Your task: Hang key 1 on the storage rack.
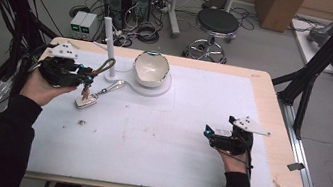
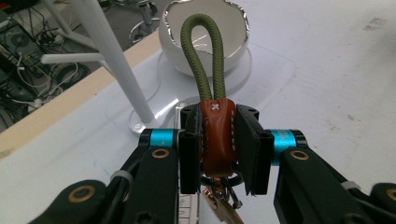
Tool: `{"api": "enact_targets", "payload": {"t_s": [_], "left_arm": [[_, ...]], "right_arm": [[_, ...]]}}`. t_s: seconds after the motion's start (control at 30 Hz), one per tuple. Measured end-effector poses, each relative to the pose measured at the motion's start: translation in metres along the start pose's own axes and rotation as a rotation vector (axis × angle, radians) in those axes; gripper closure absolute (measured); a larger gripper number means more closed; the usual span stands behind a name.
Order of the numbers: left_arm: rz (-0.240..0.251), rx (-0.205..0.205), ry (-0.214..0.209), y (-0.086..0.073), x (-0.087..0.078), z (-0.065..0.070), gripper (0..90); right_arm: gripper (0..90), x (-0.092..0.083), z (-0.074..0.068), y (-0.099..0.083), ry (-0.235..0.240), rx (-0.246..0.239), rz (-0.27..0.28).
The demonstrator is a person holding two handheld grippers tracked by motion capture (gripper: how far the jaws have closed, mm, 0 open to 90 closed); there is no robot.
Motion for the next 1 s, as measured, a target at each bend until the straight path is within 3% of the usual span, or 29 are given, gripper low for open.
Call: {"api": "enact_targets", "payload": {"t_s": [0.07, 0.23, 0.63, 0.83, 1.0], "left_arm": [[0.019, 0.008, 0.009, 0.003, -0.002, -0.003, 71.5], [-0.002, 0.01, 0.025, 0.008, -0.004, -0.012, 71.5], [0.008, 0.015, 0.05, 0.033, -0.01, -0.027, 71.6], [0.027, 0.011, 0.092, 0.042, -0.012, -0.035, 71.7], [-0.007, 0.004, 0.109, 0.043, -0.006, -0.041, 71.9]], "right_arm": [[0.6, 0.0, 0.0, 0.0, -0.003, 0.0, -0.001], [0.6, 0.0, 0.001, 0.0, -0.002, 0.003, -0.003], [0.6, 0.0, 0.001, 0.0, -0.007, 0.0, -0.005], [0.6, 0.0, 0.001, -0.001, -0.007, 0.0, -0.008], [0.6, 0.0, 0.002, -0.001, -0.008, -0.005, -0.005]]}}
Point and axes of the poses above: each handheld gripper's, and its own axes: x roughly forward along the jaws, y roughly out of its top, z roughly to its right, the point moved 6 cm from there along x, roughly forward along the jaws, and after that the axes turned 6 degrees about -z, right-handed, at the moved point
